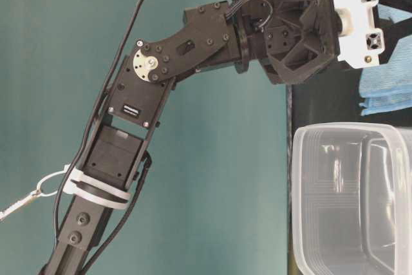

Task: Place the blue towel into the container with the left arm.
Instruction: 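Lower the open left gripper onto the blue towel and close it, then lift the gripped towel and carry it left over the container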

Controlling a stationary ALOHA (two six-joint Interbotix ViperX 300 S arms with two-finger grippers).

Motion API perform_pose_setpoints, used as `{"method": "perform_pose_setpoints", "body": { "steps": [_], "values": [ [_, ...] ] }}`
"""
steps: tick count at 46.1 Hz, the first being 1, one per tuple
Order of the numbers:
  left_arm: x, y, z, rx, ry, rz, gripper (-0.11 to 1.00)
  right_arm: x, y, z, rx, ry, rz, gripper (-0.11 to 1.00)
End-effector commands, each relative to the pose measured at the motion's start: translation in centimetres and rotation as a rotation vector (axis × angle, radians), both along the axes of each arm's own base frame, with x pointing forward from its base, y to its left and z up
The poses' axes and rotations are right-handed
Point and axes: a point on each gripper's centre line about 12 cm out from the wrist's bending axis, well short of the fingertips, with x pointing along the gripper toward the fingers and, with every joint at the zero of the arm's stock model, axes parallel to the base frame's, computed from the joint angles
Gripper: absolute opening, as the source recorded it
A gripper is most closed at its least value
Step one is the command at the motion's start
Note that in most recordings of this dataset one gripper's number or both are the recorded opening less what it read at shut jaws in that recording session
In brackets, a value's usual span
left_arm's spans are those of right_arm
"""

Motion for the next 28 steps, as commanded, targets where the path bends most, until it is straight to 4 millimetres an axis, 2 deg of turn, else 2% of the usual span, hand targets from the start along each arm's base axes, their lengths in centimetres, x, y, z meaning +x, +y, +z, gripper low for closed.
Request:
{"method": "perform_pose_setpoints", "body": {
  "steps": [1, 4, 9, 16, 23, 28],
  "values": [
    [0.0, -0.5, -0.2, 0.001, 0.003, -0.008, 0.83, 0.0, 0.0, 0.6, 0.003, -0.017, -0.003, 0.75],
    [0.0, -0.6, 0.0, 0.003, 0.0, -0.012, 0.72, 0.0, 0.0, 0.6, 0.003, -0.019, -0.003, 0.75],
    [0.0, -0.8, 0.4, 0.004, -0.007, -0.025, 0.43, 0.0, 0.0, 0.6, 0.006, -0.021, -0.003, 0.75],
    [0.3, -0.9, 2.4, 0.005, -0.049, -0.026, 0.07, -0.1, 0.0, 0.7, 0.004, -0.023, -0.001, 0.75],
    [0.6, -1.2, 6.2, 0.007, -0.122, -0.03, 0.05, -0.1, 0.0, 0.8, 0.005, -0.03, -0.001, 0.75],
    [0.0, -1.3, 10.2, 0.006, -0.165, -0.027, 0.05, -0.2, 0.0, 1.0, 0.003, -0.036, -0.001, 0.75]
  ]
}}
